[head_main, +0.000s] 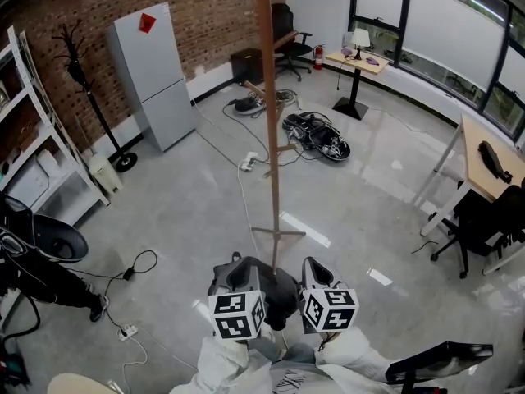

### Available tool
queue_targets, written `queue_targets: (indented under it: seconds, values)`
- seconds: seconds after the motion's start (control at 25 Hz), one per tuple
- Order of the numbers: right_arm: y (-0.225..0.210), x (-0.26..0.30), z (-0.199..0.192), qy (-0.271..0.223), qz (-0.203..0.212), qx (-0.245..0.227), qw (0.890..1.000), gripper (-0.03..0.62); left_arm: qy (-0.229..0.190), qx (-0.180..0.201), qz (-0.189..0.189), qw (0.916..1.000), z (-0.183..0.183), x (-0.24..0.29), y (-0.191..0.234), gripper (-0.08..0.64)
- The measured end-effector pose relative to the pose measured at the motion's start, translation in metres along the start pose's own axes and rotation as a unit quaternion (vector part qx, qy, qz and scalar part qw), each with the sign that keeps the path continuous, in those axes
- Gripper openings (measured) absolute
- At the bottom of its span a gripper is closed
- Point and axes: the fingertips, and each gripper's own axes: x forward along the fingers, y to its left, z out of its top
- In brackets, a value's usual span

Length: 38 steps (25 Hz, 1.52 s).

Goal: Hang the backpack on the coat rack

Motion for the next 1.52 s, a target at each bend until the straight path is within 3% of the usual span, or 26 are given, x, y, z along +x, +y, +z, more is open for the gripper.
queue_targets:
  seconds: [0.88,1.52]
  values:
    - [0.009,0.094,0.042,0.003,-0.011,-0.01,1.0,0.012,0.015,0.0,-0.03,0.9994,0.04,0.082,0.041,0.018]
    - [0.001,0.169,0.061,0.007,-0.035,0.007,0.999,0.012,0.045,0.01,-0.062,0.997,0.058,0.152,0.068,0.018]
